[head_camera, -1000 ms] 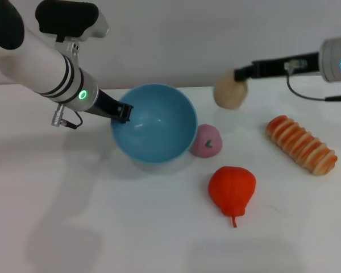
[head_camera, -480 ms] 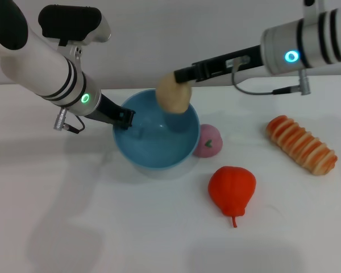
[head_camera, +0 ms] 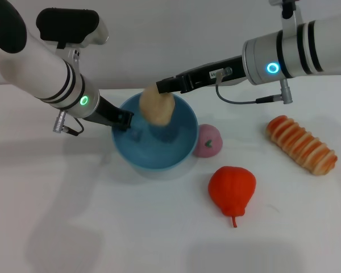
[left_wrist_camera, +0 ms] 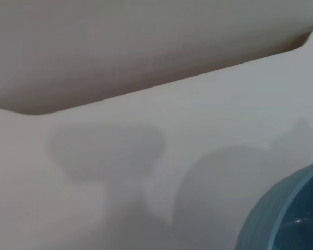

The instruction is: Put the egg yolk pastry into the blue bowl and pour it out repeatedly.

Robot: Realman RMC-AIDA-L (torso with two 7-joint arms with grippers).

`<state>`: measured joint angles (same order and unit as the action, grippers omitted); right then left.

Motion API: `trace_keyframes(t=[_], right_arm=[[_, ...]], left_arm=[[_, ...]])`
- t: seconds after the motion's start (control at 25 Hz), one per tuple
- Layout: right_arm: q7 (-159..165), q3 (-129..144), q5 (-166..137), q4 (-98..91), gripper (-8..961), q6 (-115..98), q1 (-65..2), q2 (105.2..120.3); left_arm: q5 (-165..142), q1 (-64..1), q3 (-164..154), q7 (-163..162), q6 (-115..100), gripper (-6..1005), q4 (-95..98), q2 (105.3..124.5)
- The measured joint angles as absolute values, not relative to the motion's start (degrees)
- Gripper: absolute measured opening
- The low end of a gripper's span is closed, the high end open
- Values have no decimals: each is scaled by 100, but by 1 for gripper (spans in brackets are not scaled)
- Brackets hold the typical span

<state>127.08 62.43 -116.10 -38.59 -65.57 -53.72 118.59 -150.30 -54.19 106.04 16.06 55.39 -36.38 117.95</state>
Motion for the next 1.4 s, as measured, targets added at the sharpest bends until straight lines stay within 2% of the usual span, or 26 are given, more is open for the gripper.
trace_keyframes(t=[0.12,0.36,0.48,0.68,0.96,1.4], right_arm=[[12692,6248,-11609,-3857,0,-6554,-5349,11860],[12686,6241,-11609,-3830,151,-6550,-5294,11858],[12685,6205,-11610,-4050,372,-6469,-5048,11856],[12366,6392,-11674,-4911,491,-5912,-4160,11850],[11012,6478,-10917,-5548,489,-5225,-3155,11884],[7139,6578,-8251,-4378,486,-3825,-2848,11910]], left_arm=[[-15033,-5399,10607,1601,5537,-1,-3638,11795],[-15030,-5358,10608,1600,5518,-1,-3638,11787],[-15030,-5318,10609,1600,5482,-1,-3638,11776],[-15028,-5216,10608,1625,5388,-2,-3662,11773],[-15029,-5192,10609,1607,5313,-1,-3643,11752],[-15030,-5174,10608,1632,4915,-2,-3675,11771]])
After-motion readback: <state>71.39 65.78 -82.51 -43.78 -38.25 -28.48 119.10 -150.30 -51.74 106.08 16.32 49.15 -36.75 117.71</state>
